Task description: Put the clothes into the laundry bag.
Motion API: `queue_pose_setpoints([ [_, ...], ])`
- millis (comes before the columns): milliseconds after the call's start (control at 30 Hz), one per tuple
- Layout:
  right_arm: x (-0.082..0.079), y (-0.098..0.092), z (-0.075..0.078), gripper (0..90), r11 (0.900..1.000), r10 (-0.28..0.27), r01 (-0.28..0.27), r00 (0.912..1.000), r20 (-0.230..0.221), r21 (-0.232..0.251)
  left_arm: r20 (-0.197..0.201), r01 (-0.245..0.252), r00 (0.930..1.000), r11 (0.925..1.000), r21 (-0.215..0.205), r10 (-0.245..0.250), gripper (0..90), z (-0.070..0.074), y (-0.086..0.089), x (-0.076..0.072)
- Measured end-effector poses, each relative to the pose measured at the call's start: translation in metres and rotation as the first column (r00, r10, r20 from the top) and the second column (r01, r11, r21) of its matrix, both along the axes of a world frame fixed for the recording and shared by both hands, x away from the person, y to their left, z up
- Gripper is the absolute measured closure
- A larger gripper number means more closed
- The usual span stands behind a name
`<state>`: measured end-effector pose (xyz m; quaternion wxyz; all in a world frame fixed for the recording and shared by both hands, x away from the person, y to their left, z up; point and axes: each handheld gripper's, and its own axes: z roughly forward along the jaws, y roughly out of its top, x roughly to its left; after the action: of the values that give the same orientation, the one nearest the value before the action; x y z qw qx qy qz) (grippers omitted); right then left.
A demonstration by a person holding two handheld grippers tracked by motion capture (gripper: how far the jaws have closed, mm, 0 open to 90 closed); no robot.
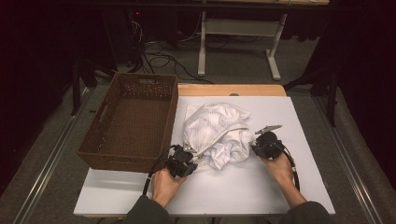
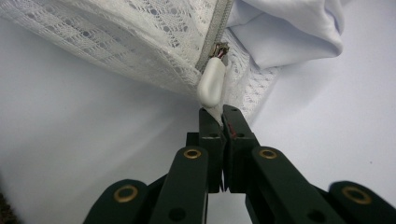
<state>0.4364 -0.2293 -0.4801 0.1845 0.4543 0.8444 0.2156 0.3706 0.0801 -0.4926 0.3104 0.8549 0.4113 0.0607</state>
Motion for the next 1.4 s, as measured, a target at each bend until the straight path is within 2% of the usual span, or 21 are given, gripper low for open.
queue_pose_setpoints([
  [67, -0.004, 0.0, 0.0, 89.6, 1.0, 0.018, -0.018, 0.9998, 0.008, 0.002, 0.006, -0.004, 1.0, 1.0, -0.002, 0.004, 87.4, 0.0, 0.0, 0.0],
  [133, -0.011, 0.001, 0.003, 90.0, 0.999, 0.039, -0.039, 0.999, 0.019, -0.024, 0.004, -0.006, 1.0, 1.0, -0.004, 0.006, 87.5, 0.0, 0.001, 0.001],
  [233, -0.024, -0.001, 0.008, 90.0, 0.997, 0.07, -0.069, 0.9971, 0.03, -0.036, 0.007, -0.008, 0.9999, 1.0, -0.005, 0.008, 87.4, 0.001, 0.002, 0.001],
  [367, -0.047, -0.006, 0.006, 90.0, 0.994, 0.098, -0.097, 0.9951, 0.015, -0.04, 0.007, -0.009, 0.9999, 0.9999, -0.009, 0.01, 87.4, 0.002, 0.003, 0.001],
  [433, -0.057, -0.007, 0.003, 88.8, 0.993, 0.113, -0.113, 0.9936, -0.01, -0.032, 0.006, -0.008, 0.9999, 0.9999, -0.01, 0.008, 87.2, 0.001, 0.002, 0.001],
  [500, -0.064, -0.006, 0.004, 80.0, 0.992, 0.123, -0.123, 0.9924, -0.001, -0.035, 0.001, -0.016, 0.9999, 0.9996, -0.023, 0.016, 85.3, 0.0, 0.001, 0.001],
  [567, -0.071, -0.004, 0.012, 69.7, 0.991, 0.137, -0.137, 0.9901, 0.032, 0.001, -0.006, -0.012, 0.9999, 0.9997, -0.021, 0.012, 78.2, -0.001, 0.001, 0.002],
  [633, -0.075, 0.0, 0.021, 65.0, 0.987, 0.157, -0.159, 0.9857, 0.06, 0.033, -0.008, -0.013, 0.9999, 0.9998, -0.017, 0.013, 73.7, -0.001, 0.0, 0.002],
  [700, -0.078, 0.009, 0.031, 58.7, 0.978, 0.194, -0.199, 0.978, 0.076, 0.067, -0.006, -0.016, 0.9999, 0.9998, -0.016, 0.015, 70.8, -0.002, -0.001, 0.001],
  [800, -0.077, 0.026, 0.037, 51.0, 0.964, 0.246, -0.251, 0.9669, 0.069, 0.083, -0.006, -0.015, 0.9999, 0.9998, -0.012, 0.015, 70.1, -0.002, -0.002, 0.001],
  [900, -0.07, 0.049, 0.035, 47.4, 0.95, 0.304, -0.306, 0.9513, 0.053, 0.052, -0.008, -0.013, 0.9999, 0.9999, -0.009, 0.013, 70.8, -0.004, -0.003, 0.002],
  [1067, -0.056, 0.082, 0.027, 45.6, 0.94, 0.342, -0.342, 0.9395, 0.015, -0.008, -0.002, 0.0, 1.0, 0.9998, -0.019, 0.0, 83.7, -0.004, -0.004, 0.002],
  [1167, -0.05, 0.097, 0.022, 46.9, 0.933, 0.358, -0.357, 0.9336, 0.014, -0.046, 0.006, 0.013, 0.9999, 0.9996, -0.026, -0.013, 87.0, -0.002, -0.005, 0.001],
  [1267, -0.045, 0.109, 0.021, 56.5, 0.923, 0.375, -0.371, 0.9268, 0.022, -0.099, 0.022, 0.032, 0.9993, 0.9987, -0.039, -0.032, 87.7, 0.003, -0.005, -0.001],
  [1300, -0.043, 0.113, 0.02, 61.5, 0.921, 0.375, -0.369, 0.9267, 0.029, -0.122, 0.029, 0.036, 0.999, 0.9985, -0.042, -0.034, 87.8, 0.005, -0.006, -0.002],
  [1333, -0.039, 0.117, 0.017, 66.4, 0.919, 0.372, -0.365, 0.9278, 0.023, -0.151, 0.032, 0.033, 0.999, 0.9981, -0.052, -0.031, 87.8, 0.005, -0.006, -0.003],
  [1367, -0.036, 0.119, 0.015, 71.0, 0.913, 0.379, -0.371, 0.9252, 0.019, -0.172, 0.032, 0.035, 0.9989, 0.998, -0.052, -0.034, 87.9, 0.006, -0.006, -0.004],
  [1400, -0.033, 0.12, 0.014, 74.5, 0.911, 0.377, -0.368, 0.9261, 0.013, -0.183, 0.03, 0.042, 0.9987, 0.9977, -0.053, -0.04, 88.0, 0.007, -0.006, -0.004],
])
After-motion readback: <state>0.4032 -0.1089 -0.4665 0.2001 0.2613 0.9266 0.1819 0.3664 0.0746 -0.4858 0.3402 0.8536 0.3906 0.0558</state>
